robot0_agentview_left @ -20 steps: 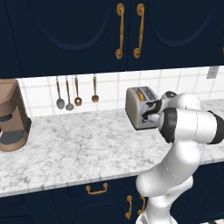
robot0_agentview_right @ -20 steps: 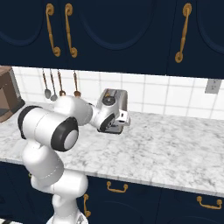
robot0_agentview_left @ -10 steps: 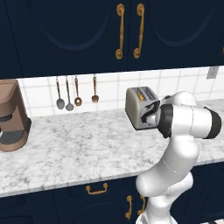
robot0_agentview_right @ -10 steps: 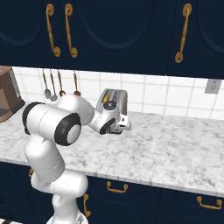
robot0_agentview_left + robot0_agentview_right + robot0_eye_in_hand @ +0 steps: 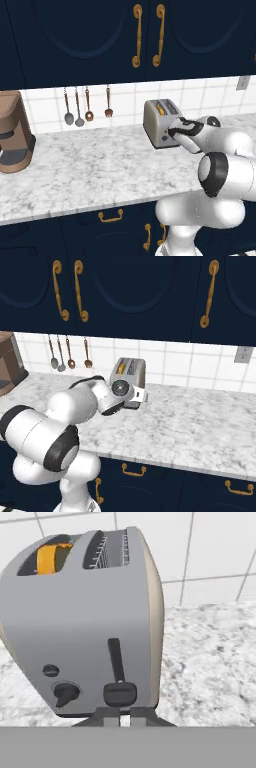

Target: Start the toaster. Once the lever pops up, take the bread to the plate on the dining counter.

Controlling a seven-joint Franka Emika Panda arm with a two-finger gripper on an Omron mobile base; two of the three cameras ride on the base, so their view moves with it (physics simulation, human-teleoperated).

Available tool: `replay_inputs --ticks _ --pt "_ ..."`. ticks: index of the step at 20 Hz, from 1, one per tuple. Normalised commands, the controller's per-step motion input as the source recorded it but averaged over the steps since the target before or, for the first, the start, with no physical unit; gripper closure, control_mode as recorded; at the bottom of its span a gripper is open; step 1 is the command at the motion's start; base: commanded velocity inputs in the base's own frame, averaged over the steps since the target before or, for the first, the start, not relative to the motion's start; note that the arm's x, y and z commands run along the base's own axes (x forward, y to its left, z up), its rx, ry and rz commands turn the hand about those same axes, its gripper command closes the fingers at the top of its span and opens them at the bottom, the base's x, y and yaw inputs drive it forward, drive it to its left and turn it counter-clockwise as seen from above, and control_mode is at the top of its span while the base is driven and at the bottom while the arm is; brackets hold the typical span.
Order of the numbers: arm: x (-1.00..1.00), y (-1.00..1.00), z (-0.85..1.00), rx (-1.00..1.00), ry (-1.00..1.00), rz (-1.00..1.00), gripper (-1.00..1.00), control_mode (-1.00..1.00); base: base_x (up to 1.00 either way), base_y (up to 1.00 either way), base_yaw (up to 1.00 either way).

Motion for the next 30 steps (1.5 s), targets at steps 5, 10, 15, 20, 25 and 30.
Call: replay_inputs --ticks 5,10,15,20,25,30 --pt "-0.67 0.00 1.00 0.08 -0.38 -0.16 1.00 -1.00 0.00 0.00 0.00" --pt "-0.53 0.00 1.00 0.15 -0.18 -0.18 1.00 -1.00 0.00 0.00 0.00" --pt "-0.44 -0.01 1.00 0.23 -0.03 -0.21 1.00 -1.00 0.00 0.00 0.00" --pt "-0.35 -0.07 1.00 0.30 0.10 -0.17 1.00 -1.00 0.00 0.00 0.00" --pt "-0.45 -0.10 0.69 0.22 0.13 -0.04 1.00 -1.00 0.00 0.00 0.00" --pt "0.00 0.00 0.00 0.00 0.00 0.00 1.00 -1.00 0.00 0.00 0.00"
